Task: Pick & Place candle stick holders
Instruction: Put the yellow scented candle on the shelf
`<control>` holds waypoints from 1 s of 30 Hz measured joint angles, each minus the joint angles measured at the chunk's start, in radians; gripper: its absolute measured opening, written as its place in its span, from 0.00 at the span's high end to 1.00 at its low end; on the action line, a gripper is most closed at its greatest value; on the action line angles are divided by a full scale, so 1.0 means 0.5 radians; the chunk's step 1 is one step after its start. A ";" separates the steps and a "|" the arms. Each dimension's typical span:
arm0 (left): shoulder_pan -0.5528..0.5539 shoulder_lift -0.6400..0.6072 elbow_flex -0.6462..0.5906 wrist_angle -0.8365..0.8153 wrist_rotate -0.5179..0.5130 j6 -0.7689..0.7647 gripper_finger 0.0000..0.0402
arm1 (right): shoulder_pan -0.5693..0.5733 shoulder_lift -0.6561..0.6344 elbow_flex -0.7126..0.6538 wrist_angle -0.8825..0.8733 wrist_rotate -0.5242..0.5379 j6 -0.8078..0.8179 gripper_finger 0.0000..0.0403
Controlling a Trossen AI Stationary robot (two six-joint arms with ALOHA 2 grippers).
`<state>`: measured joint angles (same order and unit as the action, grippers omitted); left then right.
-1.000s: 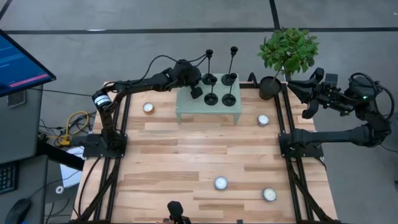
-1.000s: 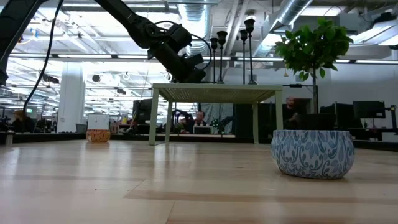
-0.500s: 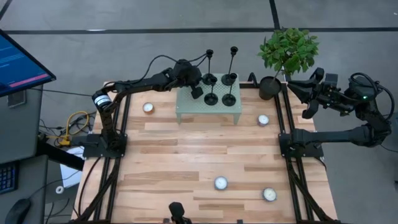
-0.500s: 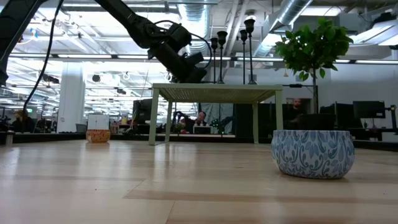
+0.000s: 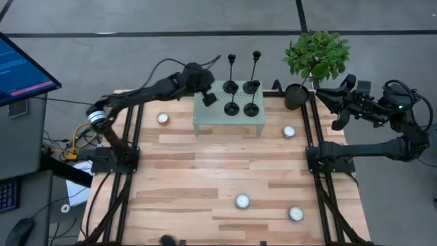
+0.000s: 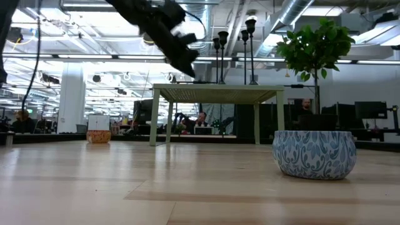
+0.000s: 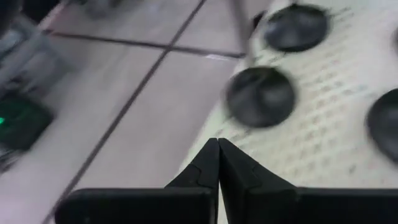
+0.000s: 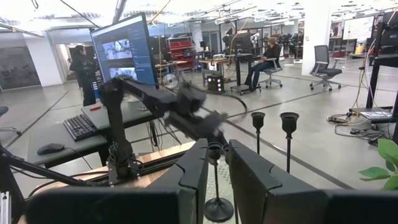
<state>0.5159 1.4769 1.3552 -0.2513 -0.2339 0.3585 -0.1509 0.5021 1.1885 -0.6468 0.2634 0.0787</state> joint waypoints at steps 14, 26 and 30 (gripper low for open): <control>-0.024 -0.752 0.000 -1.328 -0.211 -0.298 0.68 | 0.000 0.000 0.000 -0.005 0.000 -0.017 0.86; 0.028 -0.624 0.000 -1.845 0.003 -0.561 0.13 | 0.000 -0.001 0.000 -0.018 -0.005 -0.017 0.86; 0.134 -0.505 0.000 -1.988 0.011 -0.805 0.08 | 0.000 0.000 0.000 -0.036 -0.008 -0.020 0.86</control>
<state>0.5828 1.2246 1.3552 -1.2453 -0.2287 -0.0440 -0.1509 0.5022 1.1885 -0.6650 0.2592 0.0689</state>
